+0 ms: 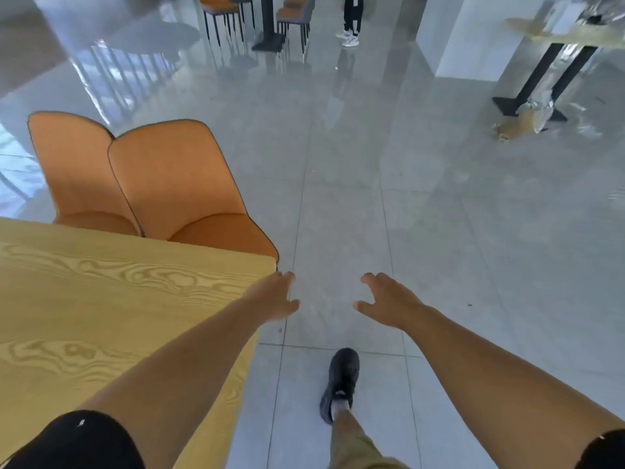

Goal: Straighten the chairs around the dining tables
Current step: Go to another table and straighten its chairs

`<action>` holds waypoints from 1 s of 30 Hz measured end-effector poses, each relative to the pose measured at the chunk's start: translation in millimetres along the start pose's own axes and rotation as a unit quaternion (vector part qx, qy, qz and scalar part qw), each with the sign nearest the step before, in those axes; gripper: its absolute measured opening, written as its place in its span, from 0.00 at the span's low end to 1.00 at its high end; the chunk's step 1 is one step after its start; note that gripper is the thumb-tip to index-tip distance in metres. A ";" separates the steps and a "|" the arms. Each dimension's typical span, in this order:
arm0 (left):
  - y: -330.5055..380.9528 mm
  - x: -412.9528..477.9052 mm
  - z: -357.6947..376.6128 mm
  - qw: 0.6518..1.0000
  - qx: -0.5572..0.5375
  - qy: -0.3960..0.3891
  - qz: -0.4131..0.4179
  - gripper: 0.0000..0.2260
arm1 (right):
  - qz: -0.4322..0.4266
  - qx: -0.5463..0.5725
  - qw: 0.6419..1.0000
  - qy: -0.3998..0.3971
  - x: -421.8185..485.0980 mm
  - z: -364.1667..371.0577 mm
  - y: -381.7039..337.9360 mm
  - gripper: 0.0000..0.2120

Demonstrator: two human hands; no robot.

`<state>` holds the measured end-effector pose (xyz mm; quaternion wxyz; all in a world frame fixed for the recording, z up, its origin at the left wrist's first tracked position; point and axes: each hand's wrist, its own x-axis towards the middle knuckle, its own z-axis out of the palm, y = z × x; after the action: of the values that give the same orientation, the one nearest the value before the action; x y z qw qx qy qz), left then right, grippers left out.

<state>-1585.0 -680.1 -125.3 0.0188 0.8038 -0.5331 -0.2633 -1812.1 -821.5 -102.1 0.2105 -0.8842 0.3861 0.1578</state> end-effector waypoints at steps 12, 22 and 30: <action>-16.3 220.0 -137.2 0.989 -0.045 0.039 -0.135 0.28 | -0.116 -0.043 0.992 -0.033 287.1 -172.6 23.7 0.32; -82.1 352.4 -178.3 0.959 -0.132 0.081 -0.235 0.28 | -0.207 -0.085 0.972 -0.078 487.1 -249.8 -17.5 0.31; -160.9 481.7 -234.8 0.928 -0.189 0.076 -0.313 0.28 | -0.290 -0.157 0.938 -0.106 668.2 -308.1 -88.7 0.30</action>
<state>-1203.4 -1087.2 -167.5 0.1277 0.9288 -0.1921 -0.2901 -1274.1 -1331.2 -109.3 0.1458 -0.9576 0.0587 0.2415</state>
